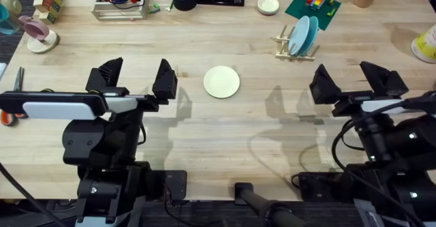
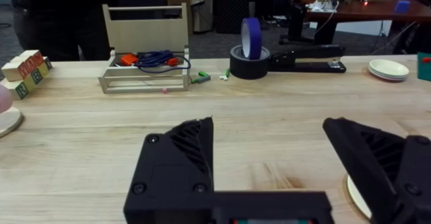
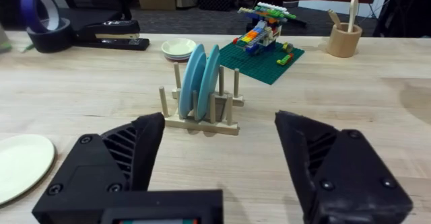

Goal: Pick up the plates from the table one by one and place each into a slot on the dish rack.

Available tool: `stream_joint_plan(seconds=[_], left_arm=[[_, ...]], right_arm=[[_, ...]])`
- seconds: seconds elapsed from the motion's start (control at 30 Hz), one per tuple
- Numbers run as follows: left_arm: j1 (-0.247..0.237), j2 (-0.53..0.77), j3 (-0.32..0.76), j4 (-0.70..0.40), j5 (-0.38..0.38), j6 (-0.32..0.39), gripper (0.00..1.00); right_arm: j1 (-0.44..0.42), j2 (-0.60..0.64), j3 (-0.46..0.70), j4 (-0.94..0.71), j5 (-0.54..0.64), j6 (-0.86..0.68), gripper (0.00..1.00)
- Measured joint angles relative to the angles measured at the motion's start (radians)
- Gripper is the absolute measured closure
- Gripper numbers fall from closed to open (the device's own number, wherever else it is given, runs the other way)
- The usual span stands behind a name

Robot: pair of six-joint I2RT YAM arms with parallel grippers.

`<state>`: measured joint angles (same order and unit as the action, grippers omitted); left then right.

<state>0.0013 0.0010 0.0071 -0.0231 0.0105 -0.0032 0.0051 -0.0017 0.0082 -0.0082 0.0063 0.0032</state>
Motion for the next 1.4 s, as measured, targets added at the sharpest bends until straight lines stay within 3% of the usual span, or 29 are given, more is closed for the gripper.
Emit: stream_joint_plan(seconds=[0.7, 1.07, 1.23, 1.4], left_arm=[[0.000, 0.000, 0.000, 0.003, 0.000, 0.000, 0.007], [0.000, 0.000, 0.009, 0.005, 0.038, 0.006, 0.008], [0.000, 0.000, 0.127, -0.088, 0.042, 0.030, 0.007], [0.000, 0.024, 0.348, -0.216, 0.036, 0.043, 0.008]], right_arm=[[0.000, 0.000, 0.000, -0.005, 0.000, 0.000, 0.009], [0.000, 0.000, 0.011, 0.022, 0.000, -0.002, 0.009], [0.000, 0.000, 0.102, 0.007, -0.005, -0.004, 0.010], [0.000, 0.006, 0.280, -0.131, -0.016, -0.004, 0.011]])
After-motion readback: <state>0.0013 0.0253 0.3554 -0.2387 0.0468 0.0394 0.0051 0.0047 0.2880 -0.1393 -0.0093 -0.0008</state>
